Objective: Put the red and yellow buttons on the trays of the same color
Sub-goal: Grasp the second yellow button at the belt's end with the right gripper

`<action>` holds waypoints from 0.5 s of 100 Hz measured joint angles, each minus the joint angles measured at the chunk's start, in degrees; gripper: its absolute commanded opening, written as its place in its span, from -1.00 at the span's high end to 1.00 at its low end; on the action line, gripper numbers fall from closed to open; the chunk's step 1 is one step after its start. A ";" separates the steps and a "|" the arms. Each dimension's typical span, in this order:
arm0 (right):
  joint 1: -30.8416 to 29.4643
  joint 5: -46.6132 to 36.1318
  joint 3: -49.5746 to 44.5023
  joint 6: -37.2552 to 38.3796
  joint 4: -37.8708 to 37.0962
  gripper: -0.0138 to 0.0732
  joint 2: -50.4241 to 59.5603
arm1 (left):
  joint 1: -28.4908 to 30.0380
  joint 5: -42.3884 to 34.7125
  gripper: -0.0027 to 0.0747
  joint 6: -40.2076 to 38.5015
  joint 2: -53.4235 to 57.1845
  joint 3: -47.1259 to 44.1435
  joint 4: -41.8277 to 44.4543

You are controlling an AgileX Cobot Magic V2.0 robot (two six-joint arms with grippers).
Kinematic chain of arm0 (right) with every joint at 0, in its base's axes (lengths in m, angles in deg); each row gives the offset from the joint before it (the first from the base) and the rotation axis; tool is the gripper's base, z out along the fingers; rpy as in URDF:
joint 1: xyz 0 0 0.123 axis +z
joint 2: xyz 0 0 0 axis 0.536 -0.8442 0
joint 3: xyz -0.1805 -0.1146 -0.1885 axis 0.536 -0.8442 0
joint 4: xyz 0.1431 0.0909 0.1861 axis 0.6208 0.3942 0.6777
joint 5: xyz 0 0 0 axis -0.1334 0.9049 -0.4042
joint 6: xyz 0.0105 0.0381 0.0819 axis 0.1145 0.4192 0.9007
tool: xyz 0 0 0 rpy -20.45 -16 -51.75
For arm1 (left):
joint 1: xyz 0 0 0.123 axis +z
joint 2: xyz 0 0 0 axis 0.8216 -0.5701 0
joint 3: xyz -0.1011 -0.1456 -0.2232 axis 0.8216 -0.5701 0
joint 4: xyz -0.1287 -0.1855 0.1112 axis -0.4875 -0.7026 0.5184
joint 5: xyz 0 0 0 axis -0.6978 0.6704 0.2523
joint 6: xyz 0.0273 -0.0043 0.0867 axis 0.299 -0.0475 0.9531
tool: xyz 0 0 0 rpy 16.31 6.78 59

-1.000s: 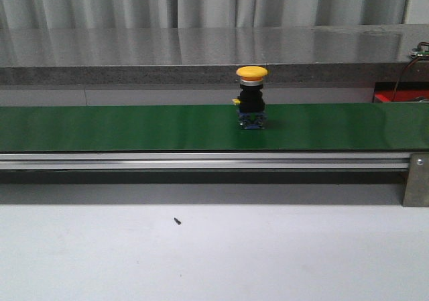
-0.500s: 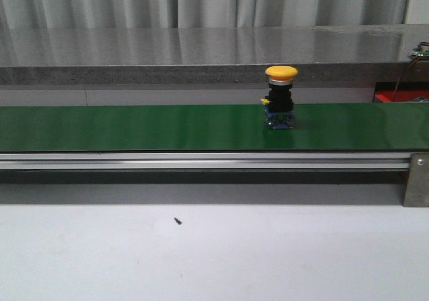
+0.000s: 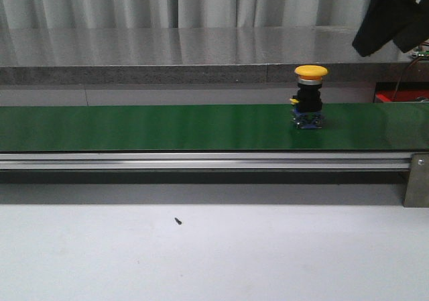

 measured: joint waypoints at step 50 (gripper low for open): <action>1.55 2.89 6.74 0.00 0.04 -0.64 -9.91 | 0.00 0.00 0.98 0.00 0.00 0.00 0.00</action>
